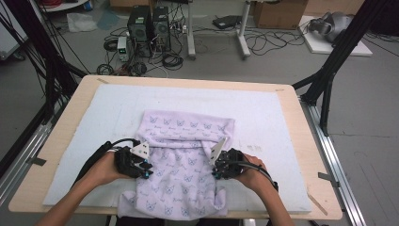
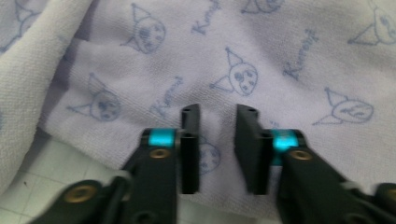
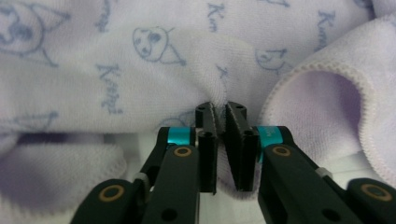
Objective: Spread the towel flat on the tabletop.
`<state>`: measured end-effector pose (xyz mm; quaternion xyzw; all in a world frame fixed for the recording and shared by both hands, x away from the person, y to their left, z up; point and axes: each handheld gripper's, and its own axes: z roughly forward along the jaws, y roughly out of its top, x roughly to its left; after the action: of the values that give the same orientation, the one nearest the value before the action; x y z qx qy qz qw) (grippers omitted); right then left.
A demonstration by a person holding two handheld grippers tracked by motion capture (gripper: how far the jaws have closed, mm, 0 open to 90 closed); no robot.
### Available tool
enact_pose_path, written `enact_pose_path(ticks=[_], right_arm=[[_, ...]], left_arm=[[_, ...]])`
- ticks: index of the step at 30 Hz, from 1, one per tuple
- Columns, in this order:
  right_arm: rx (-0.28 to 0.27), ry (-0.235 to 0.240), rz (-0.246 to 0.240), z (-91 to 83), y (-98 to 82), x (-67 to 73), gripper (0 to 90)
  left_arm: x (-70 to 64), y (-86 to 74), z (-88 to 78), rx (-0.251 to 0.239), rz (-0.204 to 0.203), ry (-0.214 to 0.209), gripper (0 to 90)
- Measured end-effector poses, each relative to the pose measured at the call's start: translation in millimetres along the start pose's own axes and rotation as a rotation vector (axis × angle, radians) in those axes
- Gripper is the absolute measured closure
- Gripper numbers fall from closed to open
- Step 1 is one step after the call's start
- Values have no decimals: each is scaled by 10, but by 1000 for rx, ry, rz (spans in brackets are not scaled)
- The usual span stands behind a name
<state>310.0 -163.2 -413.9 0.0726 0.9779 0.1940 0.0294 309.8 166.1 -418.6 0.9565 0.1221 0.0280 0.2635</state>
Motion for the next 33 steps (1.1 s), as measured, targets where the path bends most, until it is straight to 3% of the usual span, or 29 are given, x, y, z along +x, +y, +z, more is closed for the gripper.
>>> enact_pose_path(ticks=[3,4,7,8,9,10,11,13,14,18,19,20,22,25,26,28,29,31,32,33], right_arm=[[-20,-26,24,-37,-21,-33,860],[-90,-22,66,-134,-72,-67,860],[-198,-48,95,-350,-158,-92,861],[-198,-48,95,-350,-158,-92,861],[-230,-56,100,-426,-181,-96,861],[-301,-76,102,-578,-224,-101,861],[-301,-76,102,-578,-224,-101,861],[-399,-95,109,-783,-270,-96,861],[-399,-95,109,-783,-270,-96,861],[-471,-70,63,-981,-267,-26,861],[-497,-45,40,-1021,-267,6,861],[-537,14,-4,-1083,-272,79,861],[-545,100,-75,-1115,-279,184,861],[-509,277,-198,-1066,-271,399,859],[-509,277,-198,-1066,-271,399,859],[-432,358,-235,-985,-259,505,830],[-406,343,-224,-918,-273,531,707],[-413,315,-199,-906,-290,509,671],[-424,223,-117,-906,-318,426,601],[-424,223,-117,-906,-318,426,601]], left_arm=[[13,-5,-21,-3,1,6,876],[20,-11,-49,-13,-5,7,880],[57,-32,-211,-97,-29,41,883],[68,-38,-281,-122,-38,56,883],[80,-41,-356,-142,-34,77,884],[84,-41,-430,-164,-34,94,884],[82,-41,-501,-191,-32,109,884],[67,-43,-652,-241,-26,130,884],[53,-46,-722,-269,-23,131,884],[-88,-60,-972,-323,23,113,884],[-148,-66,-1020,-325,40,105,883],[-215,-77,-1060,-325,59,93,883],[-366,-108,-1125,-314,110,45,883],[-597,-176,-1168,-304,186,-48,879],[-650,-201,-1169,-308,190,-70,879],[-686,-247,-1171,-314,200,-89,841],[-670,-267,-1166,-319,200,-78,640],[-608,-296,-1153,-315,171,-37,616],[-568,-299,-1135,-320,160,-23,543],[-523,-296,-1110,-316,157,-6,543]])
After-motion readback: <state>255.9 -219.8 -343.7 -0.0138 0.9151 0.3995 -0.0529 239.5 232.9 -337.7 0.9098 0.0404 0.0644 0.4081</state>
